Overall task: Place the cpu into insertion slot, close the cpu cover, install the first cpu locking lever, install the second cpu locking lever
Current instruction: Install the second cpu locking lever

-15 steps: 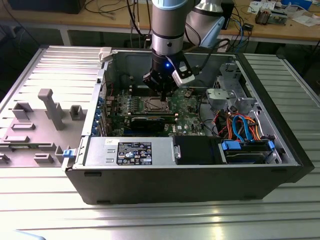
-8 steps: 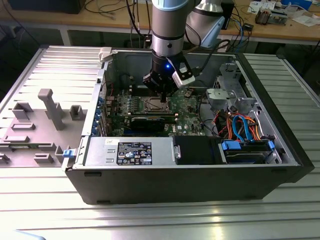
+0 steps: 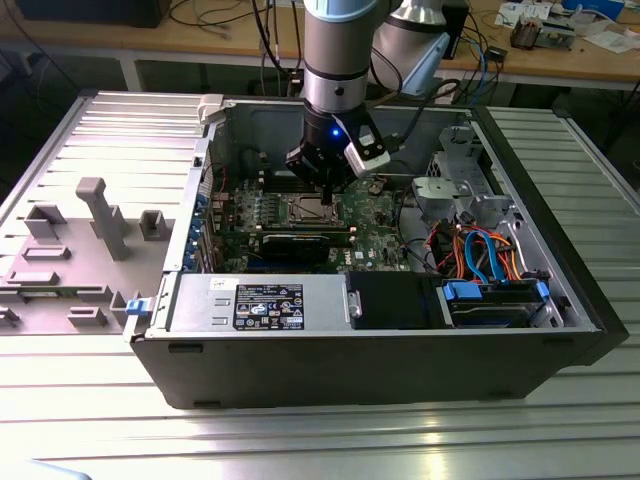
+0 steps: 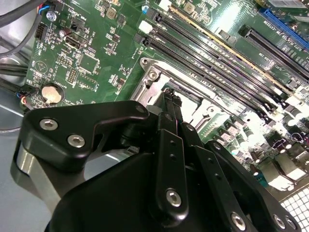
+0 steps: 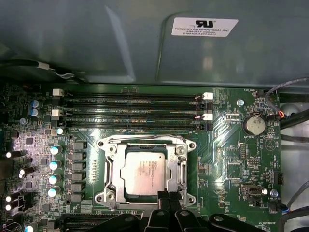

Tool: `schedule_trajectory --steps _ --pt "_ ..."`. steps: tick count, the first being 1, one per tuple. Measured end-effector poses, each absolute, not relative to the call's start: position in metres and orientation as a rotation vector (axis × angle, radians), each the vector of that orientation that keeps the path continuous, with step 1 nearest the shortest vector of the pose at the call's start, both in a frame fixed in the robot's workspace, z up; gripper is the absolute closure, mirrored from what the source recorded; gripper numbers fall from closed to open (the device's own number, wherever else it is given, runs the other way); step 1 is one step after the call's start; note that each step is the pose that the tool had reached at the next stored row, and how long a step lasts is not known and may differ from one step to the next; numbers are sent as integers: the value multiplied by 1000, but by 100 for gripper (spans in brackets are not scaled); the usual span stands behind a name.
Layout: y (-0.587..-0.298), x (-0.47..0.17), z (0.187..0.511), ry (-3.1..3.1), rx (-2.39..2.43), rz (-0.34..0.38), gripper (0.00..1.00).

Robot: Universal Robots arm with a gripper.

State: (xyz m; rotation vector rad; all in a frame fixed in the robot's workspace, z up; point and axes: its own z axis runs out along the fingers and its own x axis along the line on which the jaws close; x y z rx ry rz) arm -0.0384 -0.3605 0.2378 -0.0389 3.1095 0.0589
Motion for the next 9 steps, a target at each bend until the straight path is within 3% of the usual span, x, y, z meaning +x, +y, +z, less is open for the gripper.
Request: schedule_trajectory --steps 9 --pt "-376 -41 240 3115 -38 89 89"
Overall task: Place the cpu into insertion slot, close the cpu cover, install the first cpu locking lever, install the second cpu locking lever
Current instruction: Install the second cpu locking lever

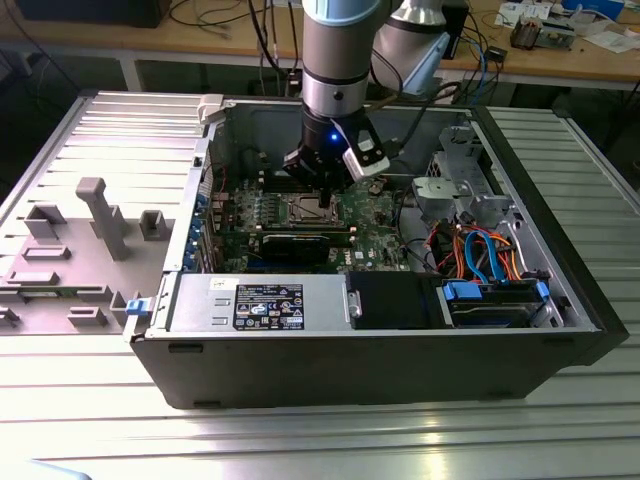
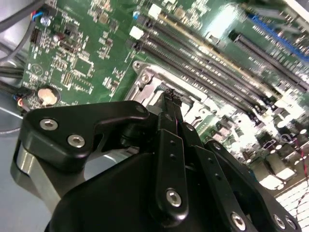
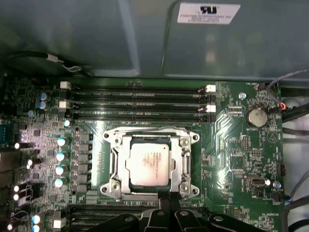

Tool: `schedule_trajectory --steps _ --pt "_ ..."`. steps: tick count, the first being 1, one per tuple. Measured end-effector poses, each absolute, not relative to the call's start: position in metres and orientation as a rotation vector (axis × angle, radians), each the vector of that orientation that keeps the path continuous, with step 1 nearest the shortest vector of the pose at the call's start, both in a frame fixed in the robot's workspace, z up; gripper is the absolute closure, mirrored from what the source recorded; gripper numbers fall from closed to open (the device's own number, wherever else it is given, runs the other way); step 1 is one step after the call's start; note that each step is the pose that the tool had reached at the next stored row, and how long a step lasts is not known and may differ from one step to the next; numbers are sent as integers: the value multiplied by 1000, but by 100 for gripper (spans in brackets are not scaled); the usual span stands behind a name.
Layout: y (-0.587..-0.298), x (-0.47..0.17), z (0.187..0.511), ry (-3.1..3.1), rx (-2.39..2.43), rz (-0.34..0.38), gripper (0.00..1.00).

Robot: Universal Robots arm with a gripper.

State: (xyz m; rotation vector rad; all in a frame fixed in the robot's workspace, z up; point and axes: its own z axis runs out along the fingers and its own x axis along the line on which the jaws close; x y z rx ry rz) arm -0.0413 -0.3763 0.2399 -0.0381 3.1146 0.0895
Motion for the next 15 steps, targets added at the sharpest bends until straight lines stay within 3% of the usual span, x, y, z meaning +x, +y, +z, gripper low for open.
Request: schedule_trajectory --steps 15 --pt "-391 -56 237 3115 -38 90 89"
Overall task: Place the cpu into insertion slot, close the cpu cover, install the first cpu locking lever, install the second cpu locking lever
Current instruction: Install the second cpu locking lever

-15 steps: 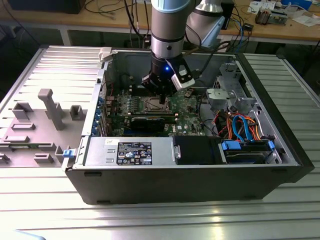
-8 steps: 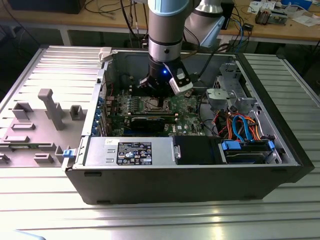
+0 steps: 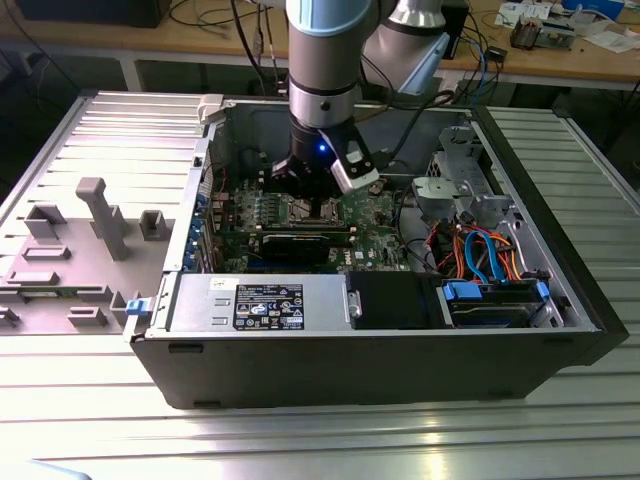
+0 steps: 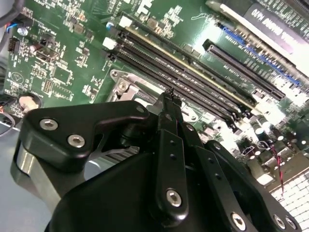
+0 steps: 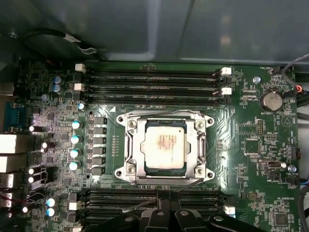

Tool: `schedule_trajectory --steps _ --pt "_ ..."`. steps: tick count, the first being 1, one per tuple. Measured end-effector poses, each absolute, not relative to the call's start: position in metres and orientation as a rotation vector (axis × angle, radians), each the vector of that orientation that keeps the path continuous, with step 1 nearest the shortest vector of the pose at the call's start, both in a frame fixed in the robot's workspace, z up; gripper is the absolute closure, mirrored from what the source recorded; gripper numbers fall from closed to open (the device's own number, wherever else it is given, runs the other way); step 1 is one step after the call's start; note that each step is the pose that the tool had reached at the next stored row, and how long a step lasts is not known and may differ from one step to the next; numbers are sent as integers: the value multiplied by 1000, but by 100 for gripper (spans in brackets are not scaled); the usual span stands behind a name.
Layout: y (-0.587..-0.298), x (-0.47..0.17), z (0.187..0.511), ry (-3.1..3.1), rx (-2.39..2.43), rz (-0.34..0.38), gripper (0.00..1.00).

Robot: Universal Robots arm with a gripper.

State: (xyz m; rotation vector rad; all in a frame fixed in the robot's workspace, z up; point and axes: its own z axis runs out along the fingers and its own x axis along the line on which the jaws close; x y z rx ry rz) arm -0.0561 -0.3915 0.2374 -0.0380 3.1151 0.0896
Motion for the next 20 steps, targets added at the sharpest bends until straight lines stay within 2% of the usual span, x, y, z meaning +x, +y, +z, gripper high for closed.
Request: schedule_trajectory --steps 20 --pt "-392 -58 237 3115 -38 95 89"
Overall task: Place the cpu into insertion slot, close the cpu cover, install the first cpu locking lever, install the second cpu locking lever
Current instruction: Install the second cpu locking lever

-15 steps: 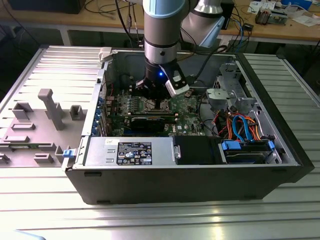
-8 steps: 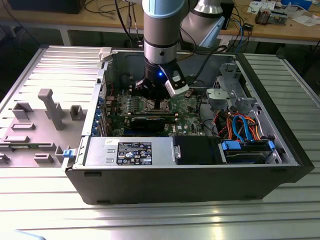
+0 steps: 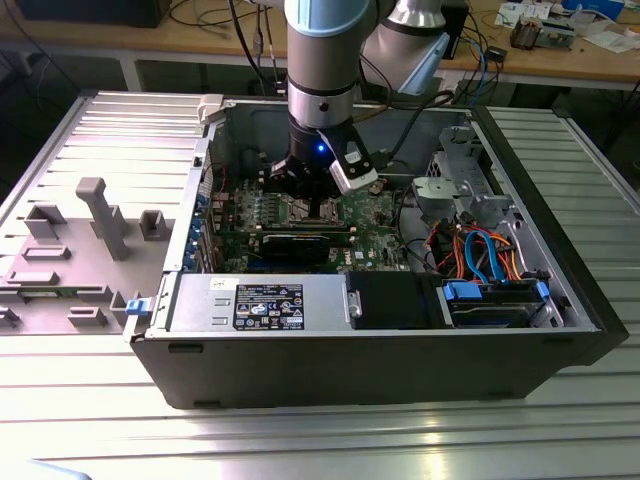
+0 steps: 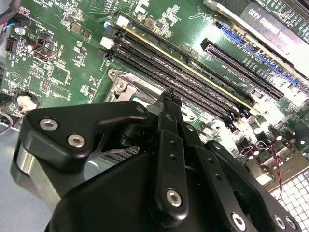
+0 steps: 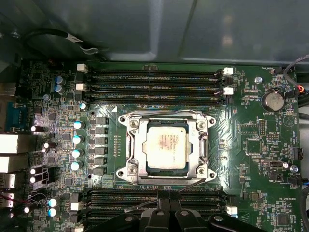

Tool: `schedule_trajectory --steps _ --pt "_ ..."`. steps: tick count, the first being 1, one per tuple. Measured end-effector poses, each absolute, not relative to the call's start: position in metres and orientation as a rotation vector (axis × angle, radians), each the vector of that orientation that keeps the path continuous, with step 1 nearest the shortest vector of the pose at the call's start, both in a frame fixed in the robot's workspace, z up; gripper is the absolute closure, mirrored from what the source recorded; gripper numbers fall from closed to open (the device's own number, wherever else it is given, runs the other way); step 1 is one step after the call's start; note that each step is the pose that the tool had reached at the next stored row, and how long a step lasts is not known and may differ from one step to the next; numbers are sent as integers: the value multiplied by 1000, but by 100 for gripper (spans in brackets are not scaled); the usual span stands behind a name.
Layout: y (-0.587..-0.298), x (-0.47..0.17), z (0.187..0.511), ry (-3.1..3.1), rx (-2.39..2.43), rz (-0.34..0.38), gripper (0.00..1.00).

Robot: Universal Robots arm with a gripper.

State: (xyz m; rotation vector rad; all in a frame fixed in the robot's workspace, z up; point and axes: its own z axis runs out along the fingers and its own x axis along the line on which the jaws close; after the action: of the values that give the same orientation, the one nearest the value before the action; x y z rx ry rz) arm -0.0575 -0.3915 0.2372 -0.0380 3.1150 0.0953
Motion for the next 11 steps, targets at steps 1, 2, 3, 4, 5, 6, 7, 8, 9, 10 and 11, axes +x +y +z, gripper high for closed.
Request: schedule_trajectory --steps 1,2,3,4,5,6,7,8,9,10,11 --pt "-392 -58 237 3115 -38 95 89" --pt "-392 -58 237 3115 -38 95 89" --pt "-392 -58 237 3115 -38 95 89" --pt "-392 -58 237 3115 -38 95 89" --pt "-392 -58 237 3115 -38 95 89" --pt "-392 -58 237 3115 -38 95 89" --pt "-392 -58 237 3115 -38 98 89" --pt "-393 -58 237 3114 -38 111 89" --pt "-393 -58 237 3114 -38 130 89" --pt "-394 -58 237 3112 -37 151 89" --pt "-395 -58 237 3112 -37 162 89"
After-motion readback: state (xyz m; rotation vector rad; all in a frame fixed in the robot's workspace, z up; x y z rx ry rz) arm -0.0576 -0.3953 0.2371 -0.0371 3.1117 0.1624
